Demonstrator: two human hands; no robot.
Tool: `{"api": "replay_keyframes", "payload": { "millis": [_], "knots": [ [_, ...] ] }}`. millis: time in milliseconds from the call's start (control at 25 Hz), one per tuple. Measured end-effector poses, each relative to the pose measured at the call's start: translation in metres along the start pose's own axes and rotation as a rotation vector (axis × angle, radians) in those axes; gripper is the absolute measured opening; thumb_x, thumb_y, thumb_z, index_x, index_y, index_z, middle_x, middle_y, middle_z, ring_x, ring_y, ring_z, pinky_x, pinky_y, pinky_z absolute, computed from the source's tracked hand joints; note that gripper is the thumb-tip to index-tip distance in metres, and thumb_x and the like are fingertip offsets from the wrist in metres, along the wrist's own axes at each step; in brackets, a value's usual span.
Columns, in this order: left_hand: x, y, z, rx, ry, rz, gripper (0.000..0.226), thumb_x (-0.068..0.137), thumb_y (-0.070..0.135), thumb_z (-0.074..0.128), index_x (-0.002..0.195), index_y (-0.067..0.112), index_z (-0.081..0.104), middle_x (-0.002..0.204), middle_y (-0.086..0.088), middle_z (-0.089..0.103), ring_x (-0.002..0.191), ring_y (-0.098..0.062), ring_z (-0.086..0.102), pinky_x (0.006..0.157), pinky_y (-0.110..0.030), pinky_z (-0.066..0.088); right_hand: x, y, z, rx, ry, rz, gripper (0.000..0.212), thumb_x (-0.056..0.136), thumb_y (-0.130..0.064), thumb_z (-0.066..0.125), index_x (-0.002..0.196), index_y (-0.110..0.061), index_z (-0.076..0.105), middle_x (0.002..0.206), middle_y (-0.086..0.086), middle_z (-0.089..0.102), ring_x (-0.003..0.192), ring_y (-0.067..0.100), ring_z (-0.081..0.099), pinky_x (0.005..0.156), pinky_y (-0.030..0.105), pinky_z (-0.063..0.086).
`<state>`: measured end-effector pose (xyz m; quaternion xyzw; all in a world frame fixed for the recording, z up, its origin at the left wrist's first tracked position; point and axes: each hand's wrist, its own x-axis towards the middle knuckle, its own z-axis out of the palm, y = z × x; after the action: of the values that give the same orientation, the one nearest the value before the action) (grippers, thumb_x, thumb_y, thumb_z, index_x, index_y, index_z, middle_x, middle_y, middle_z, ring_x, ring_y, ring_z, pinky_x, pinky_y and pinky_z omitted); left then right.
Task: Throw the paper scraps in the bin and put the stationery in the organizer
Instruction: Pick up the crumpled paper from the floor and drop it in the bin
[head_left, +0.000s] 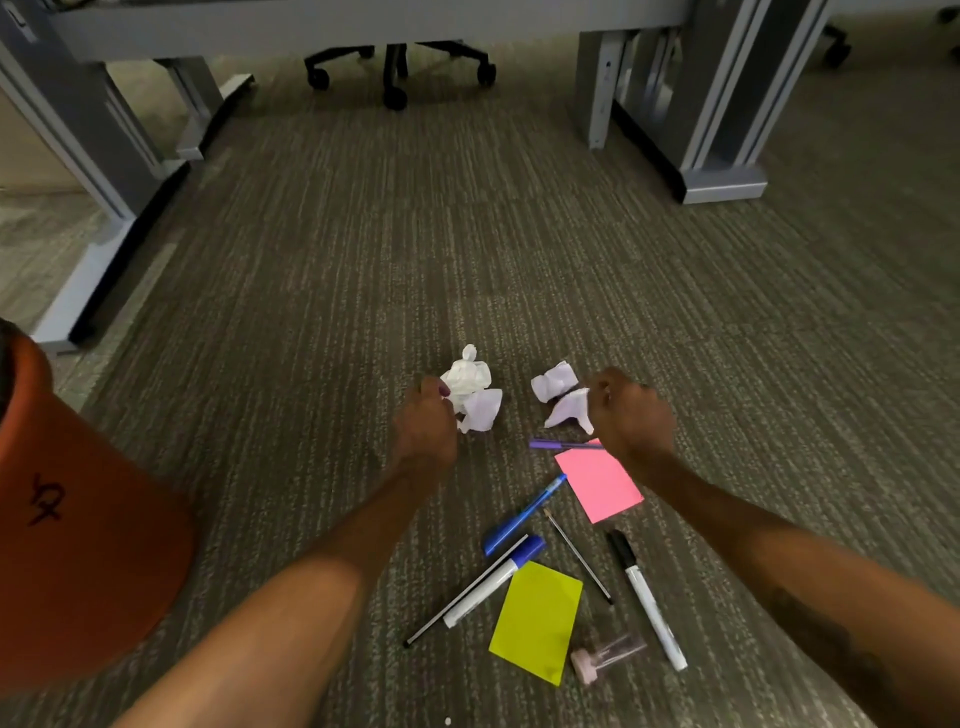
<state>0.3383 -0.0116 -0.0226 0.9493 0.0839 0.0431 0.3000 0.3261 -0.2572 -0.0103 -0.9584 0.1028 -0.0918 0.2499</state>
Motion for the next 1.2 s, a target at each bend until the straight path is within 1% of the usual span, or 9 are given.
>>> {"api": "replay_keyframes", "payload": {
  "millis": [160,280,440,600,680,760,920,1040,1200],
  "knots": [
    [0.011,0.014,0.011,-0.126,-0.021,-0.075,0.058,0.083,0.057,0.067,0.120,0.013,0.060,0.115,-0.007,0.068,0.106,-0.025,0.065,0.089,-0.037,0.051,0.022,0.013,0.002,-0.253,-0.371,-0.196,0.043,0.086,-0.059,0.048,0.121,-0.034,0.053,0.113,0.000,0.067,0.102,0.026,0.065,0.084,0.044,0.054],
    [0.017,0.017,0.023,-0.098,-0.141,-0.082,0.061,0.083,0.051,0.071,0.129,0.014,0.057,0.128,-0.008,0.063,0.119,-0.027,0.060,0.101,-0.044,0.048,0.028,0.019,0.016,-0.291,-0.451,-0.225,0.054,0.086,-0.056,0.058,0.135,-0.035,0.047,0.133,0.002,0.055,0.118,0.028,0.057,0.094,0.047,0.050],
    [0.015,0.016,0.027,0.129,-0.120,-0.073,0.042,0.093,0.040,0.063,0.124,0.013,0.060,0.127,-0.012,0.061,0.114,-0.031,0.061,0.094,-0.045,0.051,0.025,0.027,0.032,-0.223,-0.404,-0.241,0.056,0.084,-0.049,0.066,0.136,-0.036,0.048,0.140,0.007,0.044,0.128,0.030,0.047,0.097,0.048,0.047],
    [0.011,0.012,0.023,0.097,-0.080,0.023,0.032,0.095,0.030,0.059,0.116,0.007,0.063,0.118,-0.014,0.061,0.104,-0.028,0.062,0.084,-0.038,0.049,0.021,0.023,0.029,0.029,-0.391,-0.358,0.028,0.089,-0.033,0.063,0.115,-0.042,0.055,0.115,-0.010,0.061,0.105,0.001,0.055,0.082,0.032,0.046],
    [0.008,0.004,0.017,-0.072,-0.068,0.002,0.021,0.091,0.025,0.063,0.098,0.005,0.066,0.099,-0.010,0.068,0.089,-0.024,0.064,0.072,-0.028,0.046,0.020,0.022,0.033,-0.152,-0.395,-0.457,0.032,0.094,-0.026,0.058,0.125,-0.027,0.055,0.124,0.003,0.061,0.109,0.020,0.059,0.085,0.036,0.046],
    [0.005,-0.006,0.009,-0.256,-0.109,-0.079,0.019,0.090,0.025,0.066,0.089,0.006,0.067,0.089,-0.006,0.071,0.082,-0.019,0.064,0.071,-0.026,0.046,0.020,0.021,0.033,-0.315,-0.381,-0.483,0.033,0.098,-0.022,0.052,0.130,-0.015,0.051,0.127,0.013,0.059,0.107,0.031,0.060,0.087,0.040,0.047],
    [0.000,-0.025,-0.006,-0.414,-0.103,-0.188,0.020,0.087,0.023,0.071,0.083,0.004,0.064,0.077,-0.005,0.065,0.072,-0.018,0.061,0.068,-0.033,0.048,0.010,0.017,0.020,-0.048,-0.259,-0.337,0.019,0.095,-0.020,0.056,0.113,-0.013,0.055,0.102,0.012,0.067,0.080,0.028,0.063,0.067,0.034,0.045],
    [0.002,-0.027,-0.018,-0.477,-0.079,-0.243,0.016,0.087,0.016,0.070,0.087,0.001,0.064,0.084,-0.011,0.066,0.075,-0.020,0.061,0.066,-0.029,0.048,0.003,0.014,0.009,0.094,-0.167,-0.174,0.015,0.093,-0.018,0.062,0.103,-0.012,0.052,0.083,0.013,0.069,0.067,0.029,0.065,0.057,0.037,0.048],
    [0.003,-0.020,-0.026,-0.682,-0.033,-0.274,0.011,0.091,0.000,0.061,0.090,0.004,0.051,0.086,-0.018,0.060,0.063,-0.020,0.058,0.060,-0.031,0.058,-0.002,0.006,-0.006,0.315,-0.172,-0.072,0.019,0.096,-0.011,0.048,0.113,-0.020,0.054,0.077,0.007,0.067,0.042,0.016,0.065,0.038,0.027,0.047]
  ]
}}
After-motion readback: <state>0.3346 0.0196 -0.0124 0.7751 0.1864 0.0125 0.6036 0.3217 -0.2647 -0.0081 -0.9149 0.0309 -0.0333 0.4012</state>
